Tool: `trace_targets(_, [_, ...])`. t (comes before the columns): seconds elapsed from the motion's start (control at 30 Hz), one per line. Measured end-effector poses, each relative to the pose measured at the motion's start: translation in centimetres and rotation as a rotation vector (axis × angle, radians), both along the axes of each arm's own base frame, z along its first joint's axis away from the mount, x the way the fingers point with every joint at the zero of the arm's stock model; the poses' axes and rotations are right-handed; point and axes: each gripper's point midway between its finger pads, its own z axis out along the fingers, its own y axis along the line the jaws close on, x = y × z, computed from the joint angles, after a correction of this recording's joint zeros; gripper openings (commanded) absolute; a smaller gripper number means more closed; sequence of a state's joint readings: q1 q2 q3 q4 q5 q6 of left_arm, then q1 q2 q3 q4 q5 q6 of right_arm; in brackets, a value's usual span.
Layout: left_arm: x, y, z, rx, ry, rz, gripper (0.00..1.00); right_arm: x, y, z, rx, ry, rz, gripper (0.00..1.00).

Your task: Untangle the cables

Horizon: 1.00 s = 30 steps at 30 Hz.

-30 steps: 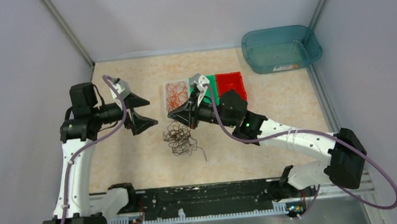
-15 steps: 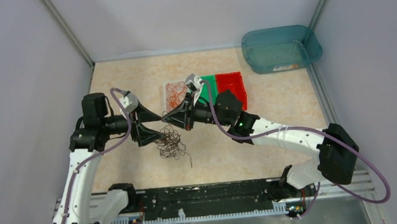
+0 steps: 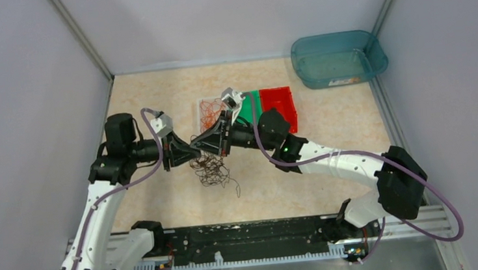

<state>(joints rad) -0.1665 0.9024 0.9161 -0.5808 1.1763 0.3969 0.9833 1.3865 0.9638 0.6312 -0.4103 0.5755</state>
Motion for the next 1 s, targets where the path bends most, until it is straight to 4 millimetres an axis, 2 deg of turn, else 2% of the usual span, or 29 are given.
trace_targets(0.03, [0.2,0.0,0.1,0.0,-0.005,0.008,0.05,-0.1,0.0,0.2,0.006,0.0,0.004,0.31])
trace_targets(0.1, [0.6,0.1,0.4,0.0,-0.016,0.029,0.0,-0.2,0.0,0.5,0.018,0.005,0.008,0.41])
trace_targets(0.2, [1.2,0.2,0.7,0.002,-0.03,0.063,0.0,0.0,-0.2,0.6,0.03,0.007,0.007,0.56])
trace_targets(0.33, [1.6,0.3,1.9,-0.004,-0.058,0.089,0.0,0.2,-1.6,-1.1,0.022,0.022,-0.013,0.66])
trace_targets(0.47, [1.4,0.2,4.7,-0.026,-0.136,0.086,0.0,0.5,-3.8,-3.3,-0.008,0.052,-0.038,0.68])
trace_targets(0.53, [1.1,0.2,6.1,-0.036,-0.182,0.075,0.0,0.9,-5.0,-3.5,-0.006,0.06,-0.056,0.68])
trace_targets(0.6, [0.5,0.2,7.3,-0.04,-0.232,0.059,0.0,1.6,-6.5,-3.0,0.012,0.062,-0.08,0.69])
trace_targets(0.73, [-0.3,0.3,8.2,-0.039,-0.288,0.04,0.0,2.8,-8.8,-1.0,0.054,0.021,-0.133,0.7])
trace_targets(0.87, [-0.8,0.3,8.4,-0.042,-0.29,0.02,0.0,2.3,-8.5,-0.9,0.041,-0.013,-0.102,0.71])
trace_targets(1.0, [-1.0,0.2,8.5,-0.046,-0.279,0.008,0.0,1.5,-5.7,-1.8,-0.016,-0.048,-0.033,0.71])
